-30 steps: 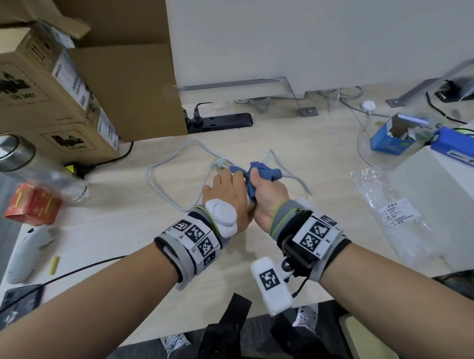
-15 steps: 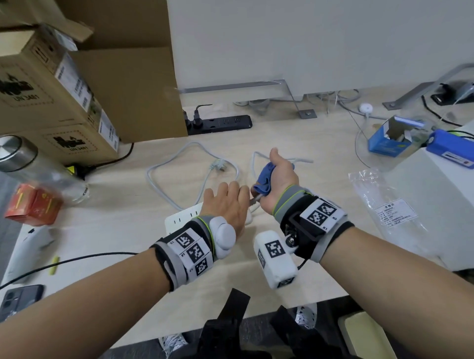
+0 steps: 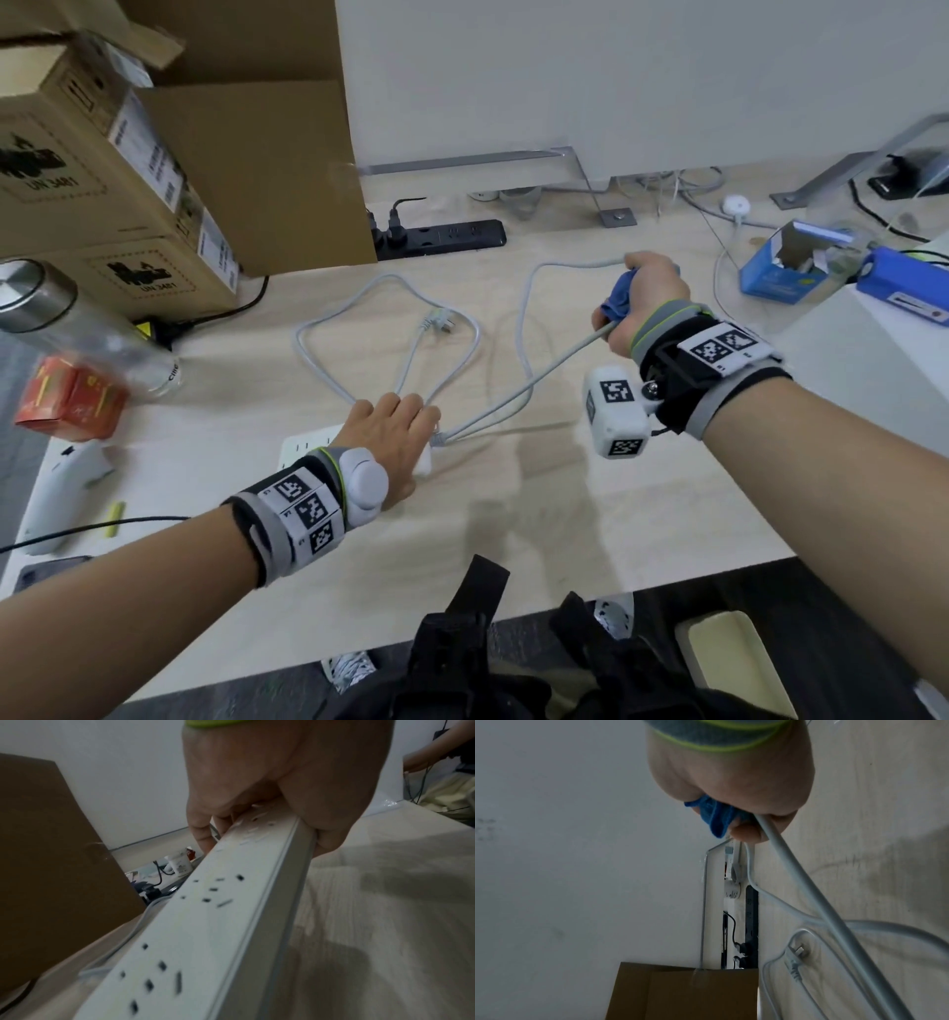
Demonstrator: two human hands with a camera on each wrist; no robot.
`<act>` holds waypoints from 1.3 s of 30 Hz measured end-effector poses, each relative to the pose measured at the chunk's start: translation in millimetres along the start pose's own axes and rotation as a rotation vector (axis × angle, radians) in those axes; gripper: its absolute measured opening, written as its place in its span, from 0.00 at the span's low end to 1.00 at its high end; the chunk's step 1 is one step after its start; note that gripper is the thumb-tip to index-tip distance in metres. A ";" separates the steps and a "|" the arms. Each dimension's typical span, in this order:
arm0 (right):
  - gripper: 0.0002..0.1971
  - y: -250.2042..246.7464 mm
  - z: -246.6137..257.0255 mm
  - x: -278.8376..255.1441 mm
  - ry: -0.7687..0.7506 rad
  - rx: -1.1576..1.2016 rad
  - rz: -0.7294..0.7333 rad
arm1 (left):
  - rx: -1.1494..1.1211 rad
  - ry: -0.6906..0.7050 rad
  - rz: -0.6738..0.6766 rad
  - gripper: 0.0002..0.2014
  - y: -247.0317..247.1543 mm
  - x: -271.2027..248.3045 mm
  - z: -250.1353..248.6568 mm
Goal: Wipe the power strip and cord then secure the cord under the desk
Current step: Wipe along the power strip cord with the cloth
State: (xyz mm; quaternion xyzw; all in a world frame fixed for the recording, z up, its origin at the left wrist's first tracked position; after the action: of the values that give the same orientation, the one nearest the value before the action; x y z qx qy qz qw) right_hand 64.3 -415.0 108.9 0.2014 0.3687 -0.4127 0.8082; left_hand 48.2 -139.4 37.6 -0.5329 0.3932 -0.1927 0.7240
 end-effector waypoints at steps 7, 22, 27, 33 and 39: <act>0.21 3.1 -12.8 -3.6 -0.021 0.009 0.083 | 0.024 0.120 0.116 0.33 31.5 -1.1 -9.9; 0.15 8.1 -14.5 1.8 -0.023 0.162 0.231 | -0.696 -0.132 -0.031 0.27 8.7 46.4 -48.3; 0.12 0.3 -10.5 7.7 -0.047 0.255 0.245 | -1.100 -0.236 -0.116 0.10 19.3 55.8 -47.9; 0.17 15.6 -45.1 -2.0 -0.178 0.129 0.187 | -1.103 -0.211 -0.199 0.12 11.6 49.4 -44.0; 0.22 42.7 -142.9 -11.8 -0.042 -0.204 0.166 | -1.022 -0.235 -0.215 0.11 4.1 59.5 -35.1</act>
State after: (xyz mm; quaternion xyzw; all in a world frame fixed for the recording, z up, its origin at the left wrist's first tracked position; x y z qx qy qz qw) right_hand 33.2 -294.2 26.4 0.1392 0.3738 -0.3090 0.8633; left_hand 57.1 -201.2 7.9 -0.8729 0.2962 0.0114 0.3875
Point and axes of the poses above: each hand's wrist, its own x-axis towards the middle knuckle, its own y-axis out of the palm, z = x × y, the point moved 5 cm from there along x, towards the middle knuckle, and after that the axes turned 5 degrees about y, right-handed, at the moved point
